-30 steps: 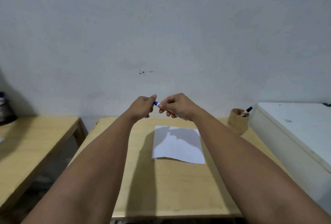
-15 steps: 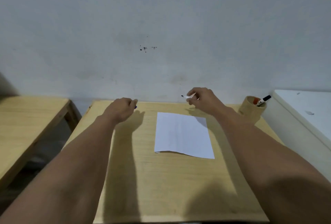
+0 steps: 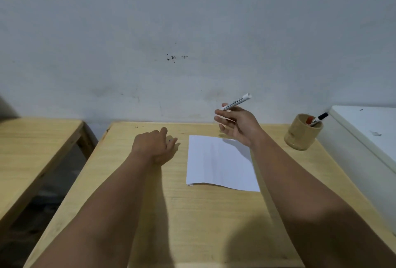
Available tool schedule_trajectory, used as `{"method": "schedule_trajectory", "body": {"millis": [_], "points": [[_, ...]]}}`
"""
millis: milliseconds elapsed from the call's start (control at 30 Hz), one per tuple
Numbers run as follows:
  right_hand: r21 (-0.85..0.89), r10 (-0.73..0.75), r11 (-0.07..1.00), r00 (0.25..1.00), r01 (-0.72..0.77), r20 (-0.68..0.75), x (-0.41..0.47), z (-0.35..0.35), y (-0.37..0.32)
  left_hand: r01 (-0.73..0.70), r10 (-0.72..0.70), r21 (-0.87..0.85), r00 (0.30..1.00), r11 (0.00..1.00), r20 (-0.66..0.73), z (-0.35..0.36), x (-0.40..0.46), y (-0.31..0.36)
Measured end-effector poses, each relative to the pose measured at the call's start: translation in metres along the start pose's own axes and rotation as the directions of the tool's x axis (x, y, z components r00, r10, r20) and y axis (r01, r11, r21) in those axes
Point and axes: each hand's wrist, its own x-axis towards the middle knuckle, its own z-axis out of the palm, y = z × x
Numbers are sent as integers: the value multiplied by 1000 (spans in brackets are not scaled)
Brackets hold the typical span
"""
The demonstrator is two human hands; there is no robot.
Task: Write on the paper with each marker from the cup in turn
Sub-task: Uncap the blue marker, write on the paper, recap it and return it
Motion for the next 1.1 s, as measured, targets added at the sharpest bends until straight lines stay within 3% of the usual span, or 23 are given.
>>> {"method": "schedule_trajectory", "body": {"millis": [67, 167, 200, 267, 333, 367, 467, 567, 667, 733, 800, 867, 933, 1000, 1100], "points": [[-149, -57, 988, 997, 48, -60, -6, 1, 4, 13, -14, -9, 994, 1000, -105, -7, -4, 3], [-440, -278, 874, 955, 206, -104, -18, 5, 23, -181, 170, -29, 958, 983, -230, -6, -19, 21], [-544, -376, 790, 924, 282, -66, -23, 5, 33, -260, 242, -54, 943, 964, -227, -4, -29, 29], [-772, -493, 505, 863, 387, 110, -33, 2, 52, -347, 334, -119, 936, 930, -112, 5, -47, 45], [-906, -426, 204, 866, 372, 260, -46, 1, 70, -338, 351, -170, 935, 926, 55, 16, -62, 57], [-922, -373, 137, 881, 362, 290, -52, 1, 78, -308, 328, -193, 941, 932, 85, 23, -68, 62], [-928, -227, 102, 916, 360, 330, -56, -2, 101, -259, 263, -278, 965, 925, -27, 34, -86, 68], [-919, -195, 5, 902, 394, 386, -55, -12, 118, -291, 281, -299, 957, 909, -78, 32, -86, 59], [-913, -227, 29, 892, 407, 390, -54, -15, 118, -315, 316, -220, 948, 923, -31, 24, -78, 46], [-905, -276, 114, 888, 410, 368, -52, -13, 115, -341, 349, -182, 937, 922, 14, 26, -75, 44], [-839, -380, 361, 886, 407, 266, -48, -10, 110, -328, 345, -204, 937, 922, 53, 29, -75, 46], [-637, -450, 662, 889, 395, 82, -39, 3, 102, -314, 333, -217, 941, 924, 56, 32, -73, 45], [-468, -442, 807, 894, 360, -74, -23, 16, 95, -306, 326, -232, 944, 923, 51, 33, -73, 44], [-399, -412, 855, 902, 332, -132, -11, 26, 91, -313, 330, -238, 943, 919, 32, 35, -73, 43], [-421, -367, 859, 924, 291, -109, 1, 35, 96, -324, 338, -241, 941, 915, 19, 36, -72, 42]]}}
